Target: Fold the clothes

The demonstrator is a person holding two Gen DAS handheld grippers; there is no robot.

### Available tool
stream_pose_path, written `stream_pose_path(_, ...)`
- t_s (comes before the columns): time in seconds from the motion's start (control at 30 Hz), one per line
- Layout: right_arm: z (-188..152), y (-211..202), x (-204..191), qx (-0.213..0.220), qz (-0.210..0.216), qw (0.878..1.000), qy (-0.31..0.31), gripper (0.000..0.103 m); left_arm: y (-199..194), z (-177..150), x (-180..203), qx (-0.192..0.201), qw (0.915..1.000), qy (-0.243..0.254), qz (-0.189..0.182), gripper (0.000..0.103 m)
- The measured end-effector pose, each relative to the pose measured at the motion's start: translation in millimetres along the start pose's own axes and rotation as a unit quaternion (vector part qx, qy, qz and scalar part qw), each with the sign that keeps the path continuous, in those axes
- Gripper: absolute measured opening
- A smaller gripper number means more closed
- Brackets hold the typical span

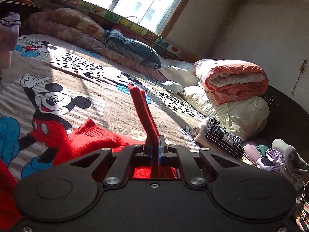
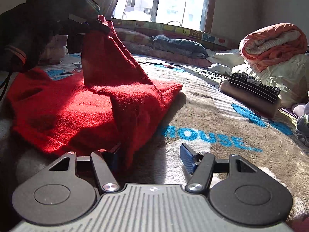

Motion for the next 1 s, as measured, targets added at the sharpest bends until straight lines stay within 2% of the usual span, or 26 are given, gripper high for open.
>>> stream_pose_path(0.17, -1.0, -0.5, -3.6, 0.001, -0.003, 1.0, -0.01, 0.062, -17.1, 10.5, -12.7, 0.015, 0.9999, -0.007, 0.0, 0.002)
stream_pose_path(0.33, -2.0, -1.1, -4.6, 0.002, -0.005, 1.0, -0.013, 0.062, -33.7, 15.0, -15.5, 0.026, 0.9996, 0.006, 0.001, 0.003)
stream_pose_path(0.43, -2.3, -2.1, -4.5, 0.003, -0.005, 1.0, -0.014, 0.062, -39.8, 13.7, -22.5, 0.028, 0.9995, 0.007, 0.011, 0.002)
stream_pose_path(0.8, 0.0, -11.8, -13.7, 0.015, -0.001, 0.999, -0.048, 0.062, -43.2, 4.8, -58.0, 0.015, 0.9981, -0.015, 0.058, 0.003)
stream_pose_path(1.0, 2.0, -19.0, -21.7, 0.025, 0.003, 0.997, -0.075, 0.062, -43.6, 8.0, -53.3, 0.02, 0.9982, 0.0, 0.057, 0.002)
Point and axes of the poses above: each gripper's, at about its wrist camera, not at the fingertips, and y roughly the way its jaws point, x to its right, z to its top, the point moved 2 cm from there along y, roughly the way its jaws point, and after that the axes turned 7 degrees about x, right-handed, at the moved point
